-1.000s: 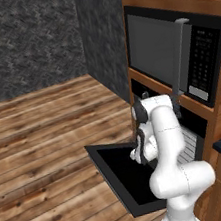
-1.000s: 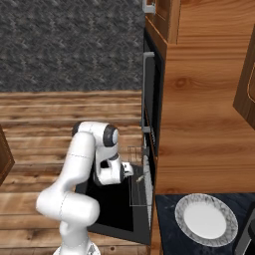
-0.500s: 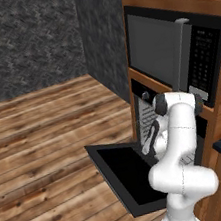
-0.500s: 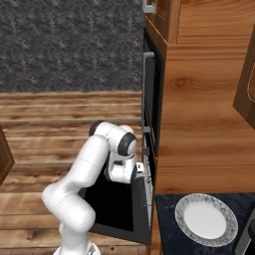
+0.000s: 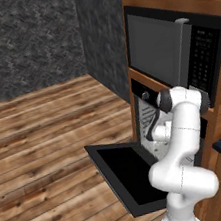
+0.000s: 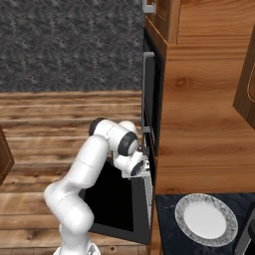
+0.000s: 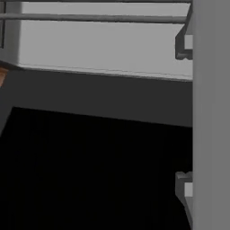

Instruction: Place the fish on the rack of the oven, and slide the rack back inside. Close the oven door.

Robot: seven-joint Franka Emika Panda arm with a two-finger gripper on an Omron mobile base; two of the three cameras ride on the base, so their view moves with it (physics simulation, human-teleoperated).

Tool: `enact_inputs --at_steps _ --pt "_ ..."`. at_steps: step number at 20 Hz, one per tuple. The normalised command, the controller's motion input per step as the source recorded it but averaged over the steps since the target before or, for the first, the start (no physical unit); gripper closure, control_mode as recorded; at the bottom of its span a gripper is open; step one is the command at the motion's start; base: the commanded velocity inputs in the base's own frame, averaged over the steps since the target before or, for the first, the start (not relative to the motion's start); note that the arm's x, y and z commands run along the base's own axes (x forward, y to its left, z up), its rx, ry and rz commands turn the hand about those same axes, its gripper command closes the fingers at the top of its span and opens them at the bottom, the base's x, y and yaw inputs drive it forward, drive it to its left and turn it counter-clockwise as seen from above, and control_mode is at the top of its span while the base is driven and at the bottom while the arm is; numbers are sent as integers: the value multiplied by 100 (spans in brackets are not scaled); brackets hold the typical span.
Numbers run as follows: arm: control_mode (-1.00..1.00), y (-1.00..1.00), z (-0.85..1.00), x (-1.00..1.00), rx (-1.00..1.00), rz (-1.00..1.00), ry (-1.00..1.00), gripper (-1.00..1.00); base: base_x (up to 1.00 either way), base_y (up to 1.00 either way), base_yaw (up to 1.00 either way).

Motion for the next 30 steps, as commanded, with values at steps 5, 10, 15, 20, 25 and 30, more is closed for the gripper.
enact_inputs --at_steps 5,10,15,20,25,30 --pt "-100 100 62 -61 -19 0 -11 -100 0 0 0" --pt "-100 100 96 -53 -25 0 -29 -100 0 0 0" --pt "-100 100 51 -34 -45 -3 -38 -100 0 0 0" --pt "-100 100 -37 -26 -92 -8 -4 -100 0 0 0" --pt "-100 100 22 -10 -79 -5 -1 -100 0 0 0" --pt "-100 100 100 0 -37 -3 -20 -100 0 0 0"
